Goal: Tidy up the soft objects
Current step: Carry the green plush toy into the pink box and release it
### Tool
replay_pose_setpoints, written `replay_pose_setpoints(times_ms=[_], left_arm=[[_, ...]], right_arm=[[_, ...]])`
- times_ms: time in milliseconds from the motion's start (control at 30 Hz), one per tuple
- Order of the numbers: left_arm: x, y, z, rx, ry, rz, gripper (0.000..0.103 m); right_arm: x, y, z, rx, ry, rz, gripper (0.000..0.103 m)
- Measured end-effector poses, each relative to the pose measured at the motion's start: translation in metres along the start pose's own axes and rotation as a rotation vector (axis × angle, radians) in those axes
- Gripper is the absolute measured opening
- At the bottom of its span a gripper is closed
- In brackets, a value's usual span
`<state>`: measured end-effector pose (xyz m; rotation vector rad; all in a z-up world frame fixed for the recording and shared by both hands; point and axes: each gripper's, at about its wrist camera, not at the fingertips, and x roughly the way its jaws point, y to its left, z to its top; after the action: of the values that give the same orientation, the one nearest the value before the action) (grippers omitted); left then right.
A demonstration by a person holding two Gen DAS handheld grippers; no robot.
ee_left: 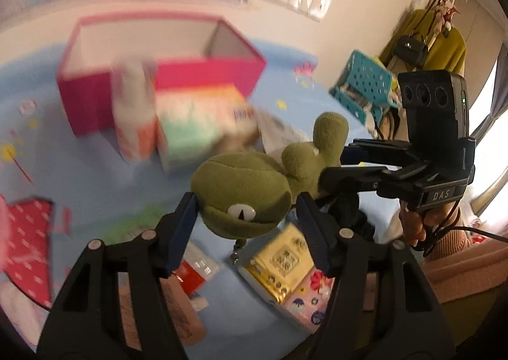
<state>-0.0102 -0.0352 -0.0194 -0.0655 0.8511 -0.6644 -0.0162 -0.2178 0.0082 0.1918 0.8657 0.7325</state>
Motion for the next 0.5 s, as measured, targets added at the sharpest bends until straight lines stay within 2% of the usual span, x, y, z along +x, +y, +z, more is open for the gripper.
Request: replay_pose_setpoints(times_ms=[233, 500], left_arm=[[-0.046, 0.002, 0.050, 0.044, -0.149, 0.079, 0.066], [-0.049, 0.027, 0.096, 0.038, -0.210, 0.164, 0.066]], right_arm=[[-0.013, 0.019, 0.057, -0.097, -0.110, 0.048, 0.048], [0.001, 0.027, 0.109, -0.166, -0.164, 0.035, 0.048]])
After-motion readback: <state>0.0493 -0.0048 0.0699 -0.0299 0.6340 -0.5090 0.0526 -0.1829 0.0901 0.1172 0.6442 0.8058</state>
